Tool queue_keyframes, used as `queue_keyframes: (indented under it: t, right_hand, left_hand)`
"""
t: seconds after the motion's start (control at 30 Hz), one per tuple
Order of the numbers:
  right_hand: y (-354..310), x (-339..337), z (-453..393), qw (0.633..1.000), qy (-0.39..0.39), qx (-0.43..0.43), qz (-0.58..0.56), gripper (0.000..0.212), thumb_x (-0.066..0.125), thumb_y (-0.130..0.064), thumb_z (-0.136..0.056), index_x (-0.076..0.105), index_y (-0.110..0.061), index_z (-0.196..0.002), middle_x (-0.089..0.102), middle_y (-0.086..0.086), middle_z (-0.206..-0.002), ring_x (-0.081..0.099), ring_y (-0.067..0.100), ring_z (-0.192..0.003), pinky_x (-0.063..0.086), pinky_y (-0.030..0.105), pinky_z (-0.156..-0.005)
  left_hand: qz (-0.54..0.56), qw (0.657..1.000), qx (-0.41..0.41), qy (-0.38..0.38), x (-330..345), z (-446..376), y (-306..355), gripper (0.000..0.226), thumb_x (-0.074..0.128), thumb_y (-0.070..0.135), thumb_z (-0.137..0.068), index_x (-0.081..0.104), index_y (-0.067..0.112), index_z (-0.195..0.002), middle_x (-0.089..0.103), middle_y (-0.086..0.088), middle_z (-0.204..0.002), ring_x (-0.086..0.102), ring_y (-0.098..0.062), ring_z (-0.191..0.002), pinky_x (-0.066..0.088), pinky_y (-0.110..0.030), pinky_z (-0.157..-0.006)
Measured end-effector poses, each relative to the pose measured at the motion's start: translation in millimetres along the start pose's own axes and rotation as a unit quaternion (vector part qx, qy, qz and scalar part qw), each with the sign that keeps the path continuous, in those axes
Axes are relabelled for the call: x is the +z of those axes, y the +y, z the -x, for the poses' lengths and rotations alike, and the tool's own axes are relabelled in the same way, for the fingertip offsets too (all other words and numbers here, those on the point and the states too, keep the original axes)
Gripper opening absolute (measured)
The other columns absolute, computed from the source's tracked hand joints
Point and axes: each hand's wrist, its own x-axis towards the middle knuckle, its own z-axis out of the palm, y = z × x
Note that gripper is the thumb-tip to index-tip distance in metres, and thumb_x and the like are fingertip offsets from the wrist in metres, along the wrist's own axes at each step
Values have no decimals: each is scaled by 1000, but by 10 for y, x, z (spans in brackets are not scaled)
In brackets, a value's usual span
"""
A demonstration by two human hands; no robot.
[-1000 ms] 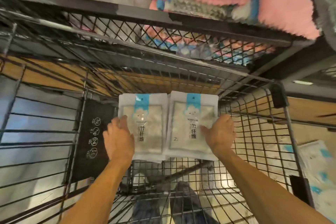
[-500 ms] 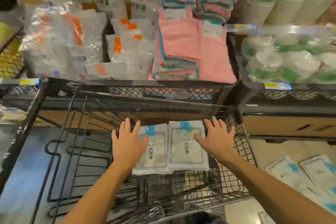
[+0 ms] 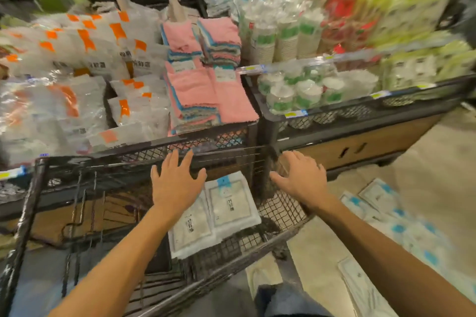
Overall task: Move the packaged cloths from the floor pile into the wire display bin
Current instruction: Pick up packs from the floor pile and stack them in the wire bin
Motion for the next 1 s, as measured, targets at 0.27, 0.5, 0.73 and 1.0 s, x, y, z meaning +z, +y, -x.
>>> queue_keyframes:
  t: [0.27, 0.5, 0.73, 1.0]
  right_hand:
    - [1051, -414, 1257, 982, 76, 175, -12, 77, 52, -69, -86, 45, -27, -150, 52, 2, -152, 51, 30, -136, 45, 51, -109]
    - [1950, -593, 2258, 938, 104, 327, -47, 76, 60, -63, -89, 41, -28, -153, 48, 1, -155, 50, 32, -136, 47, 51, -107]
    - [2671, -541, 3000, 893, 127, 421, -99, 73, 60, -61, -92, 40, -27, -153, 47, 1, -156, 50, 31, -136, 49, 49, -103]
    - [3833, -644, 3586, 863, 136, 475, -106, 72, 61, -57, -92, 42, -24, -153, 50, 4, -154, 51, 33, -134, 49, 47, -101]
  left_hand:
    - [30, 980, 194, -44, 247, 409, 879, 68, 41, 61, -101, 27, 32, -160, 22, -6, -168, 17, -24, -156, 14, -56, -125]
    - [35, 946, 315, -68, 468, 873, 1801, 66, 46, 58, -100, 30, 32, -159, 28, -8, -166, 21, -24, -155, 15, -54, -125]
    - [-12, 907, 410, -96, 724, 1224, 2817, 68, 43, 57, -101, 26, 30, -160, 27, -7, -166, 22, -25, -154, 19, -54, -124]
    - [-27, 874, 472, -114, 1170, 1796, 4037, 66, 45, 52, -102, 26, 28, -161, 28, -10, -166, 23, -27, -154, 20, -53, -124]
